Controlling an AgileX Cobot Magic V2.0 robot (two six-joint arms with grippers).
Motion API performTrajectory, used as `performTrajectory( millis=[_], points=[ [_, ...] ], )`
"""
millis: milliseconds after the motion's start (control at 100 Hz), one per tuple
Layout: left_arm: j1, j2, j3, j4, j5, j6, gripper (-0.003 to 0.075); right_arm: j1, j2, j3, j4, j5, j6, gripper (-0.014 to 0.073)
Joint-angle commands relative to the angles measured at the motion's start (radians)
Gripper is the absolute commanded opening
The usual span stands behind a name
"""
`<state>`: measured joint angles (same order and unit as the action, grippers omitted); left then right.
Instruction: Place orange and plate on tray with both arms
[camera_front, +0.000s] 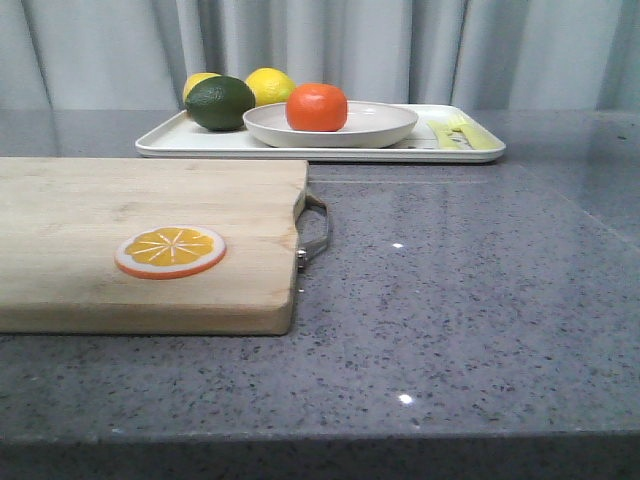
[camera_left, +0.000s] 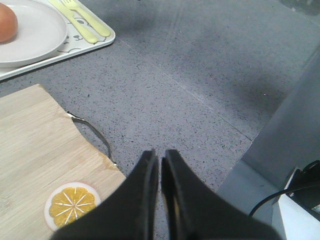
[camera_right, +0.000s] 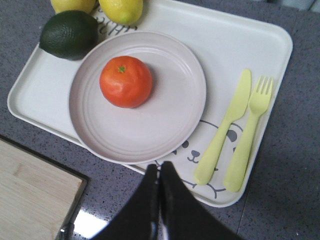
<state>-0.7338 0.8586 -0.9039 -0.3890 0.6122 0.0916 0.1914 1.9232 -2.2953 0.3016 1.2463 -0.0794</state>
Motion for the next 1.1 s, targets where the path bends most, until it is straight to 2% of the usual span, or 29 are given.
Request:
performTrajectory(
  millis=[0,130,250,730,920,1090],
  points=[
    [0.001,-0.007,-0.022,-0.025,-0.076,-0.007,0.0006,-0.002,-0.100,-0.029,0.000,0.079,-0.012,-0.0074],
    [0.001,-0.047,0.019,-0.019,-0.126,-0.007,0.0006,-0.002,-0.178,0.004,-0.008,0.070,-0.019,-0.0074],
    [0.001,-0.107,0.080,-0.019,-0.158,-0.007,0.0006,-0.002,-0.269,0.101,-0.011,0.039,-0.037,-0.0074],
    [0.001,-0.339,0.189,-0.021,-0.181,-0.007,0.0006,-0.002,-0.737,0.801,-0.011,-0.308,-0.100,-0.0074],
    [0.001,-0.380,0.207,-0.021,-0.181,-0.007,0.0006,-0.002,-0.949,1.053,-0.011,-0.494,-0.106,-0.0074],
    [0.001,-0.400,0.229,-0.021,-0.181,-0.007,0.0006,-0.002,-1.120,1.232,-0.011,-0.554,-0.107,-0.0074]
  ],
)
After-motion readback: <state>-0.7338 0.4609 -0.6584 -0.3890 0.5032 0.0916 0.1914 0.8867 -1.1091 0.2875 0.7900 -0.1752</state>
